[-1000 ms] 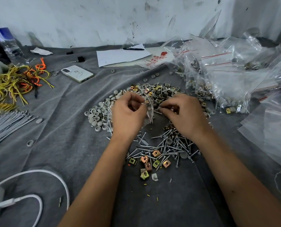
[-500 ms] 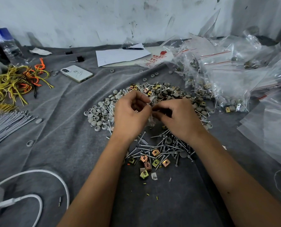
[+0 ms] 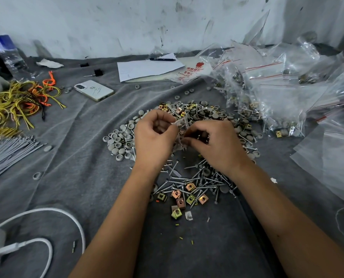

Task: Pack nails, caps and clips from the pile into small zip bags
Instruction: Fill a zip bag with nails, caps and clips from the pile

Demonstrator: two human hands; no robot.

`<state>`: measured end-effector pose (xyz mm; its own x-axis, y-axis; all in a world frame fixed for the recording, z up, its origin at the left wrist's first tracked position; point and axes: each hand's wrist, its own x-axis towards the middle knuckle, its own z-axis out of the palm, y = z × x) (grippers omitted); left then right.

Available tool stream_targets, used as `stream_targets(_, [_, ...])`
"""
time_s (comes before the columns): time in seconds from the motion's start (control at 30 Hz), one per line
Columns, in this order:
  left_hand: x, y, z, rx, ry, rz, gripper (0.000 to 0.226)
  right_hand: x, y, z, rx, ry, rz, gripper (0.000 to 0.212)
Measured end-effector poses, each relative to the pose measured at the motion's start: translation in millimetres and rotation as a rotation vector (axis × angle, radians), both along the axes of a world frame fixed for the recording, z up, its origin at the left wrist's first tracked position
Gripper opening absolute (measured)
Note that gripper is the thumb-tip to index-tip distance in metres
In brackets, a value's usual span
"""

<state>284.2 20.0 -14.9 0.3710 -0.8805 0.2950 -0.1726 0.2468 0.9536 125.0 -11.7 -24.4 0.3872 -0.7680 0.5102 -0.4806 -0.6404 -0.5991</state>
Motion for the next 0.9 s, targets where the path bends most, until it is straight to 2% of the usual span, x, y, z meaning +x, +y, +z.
stream_targets(0.13, [2,1,-1,-0.004,0.011,0.017,0.017,0,-2,-1,0.027,-0.056,-0.03,0.01])
stream_targets(0.3, [3,2,1,-0.084,0.07,0.149,0.016,2,-3,-3,0.016,-0.055,-0.086,0.013])
stream_targets(0.47, [7,1,4,-0.183,0.186,0.334,0.022,7,-1,-8,-0.077,0.415,-0.017,0.033])
stream_targets(0.53, [8,1,6,-0.207,0.22,0.362,0.021,12,1,-8,-0.081,0.502,0.005,0.037])
stream_targets(0.7, [8,1,5,-0.18,0.229,0.271,0.02,13,3,-4,-0.053,0.501,0.023,0.037])
stream_targets(0.83, [9,-2,2,-0.035,0.26,0.142,0.025,10,2,-5,-0.057,0.519,0.035,0.028])
stream_targets(0.9, [11,-2,2,0.037,0.283,0.038,0.025,9,1,-5,-0.062,0.46,0.021,0.021])
